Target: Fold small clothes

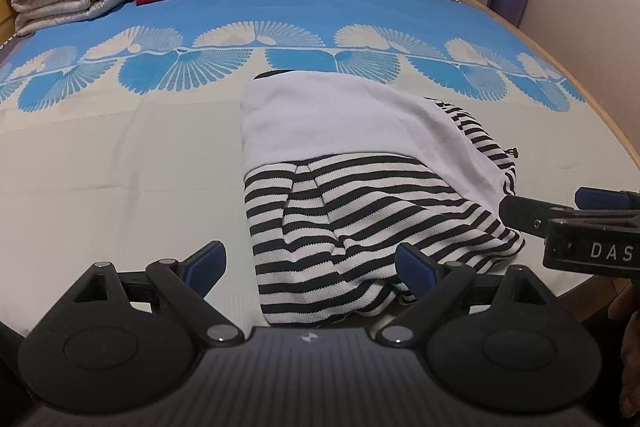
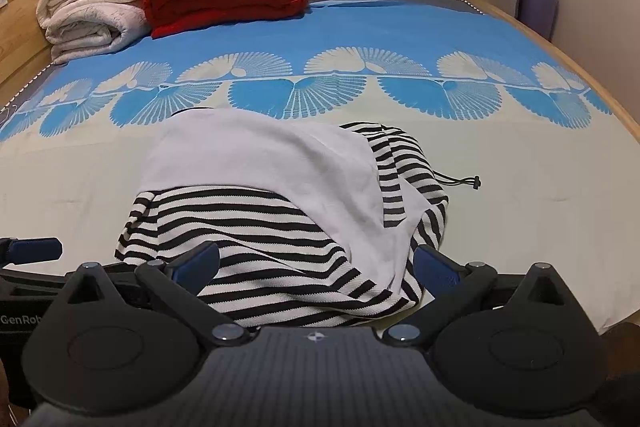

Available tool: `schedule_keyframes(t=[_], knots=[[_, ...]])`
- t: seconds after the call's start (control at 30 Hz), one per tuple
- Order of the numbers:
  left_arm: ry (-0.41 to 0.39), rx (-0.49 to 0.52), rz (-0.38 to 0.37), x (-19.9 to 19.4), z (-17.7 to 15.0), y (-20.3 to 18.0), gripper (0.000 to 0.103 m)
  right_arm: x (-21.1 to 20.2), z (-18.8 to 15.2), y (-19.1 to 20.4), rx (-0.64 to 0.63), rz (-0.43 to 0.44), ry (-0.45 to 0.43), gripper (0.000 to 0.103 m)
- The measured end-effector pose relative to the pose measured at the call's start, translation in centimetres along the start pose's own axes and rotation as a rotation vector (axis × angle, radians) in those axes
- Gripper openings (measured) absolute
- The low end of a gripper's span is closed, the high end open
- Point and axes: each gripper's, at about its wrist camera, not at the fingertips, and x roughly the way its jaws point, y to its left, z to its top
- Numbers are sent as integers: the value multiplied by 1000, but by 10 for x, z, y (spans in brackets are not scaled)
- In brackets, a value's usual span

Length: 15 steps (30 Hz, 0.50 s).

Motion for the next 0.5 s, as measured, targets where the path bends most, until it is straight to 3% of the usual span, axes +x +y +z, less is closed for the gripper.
schedule_keyframes(t=[0.5], knots=[[-1, 8, -9, -1, 0, -3, 94, 1, -1, 0, -5, 0, 2, 102]])
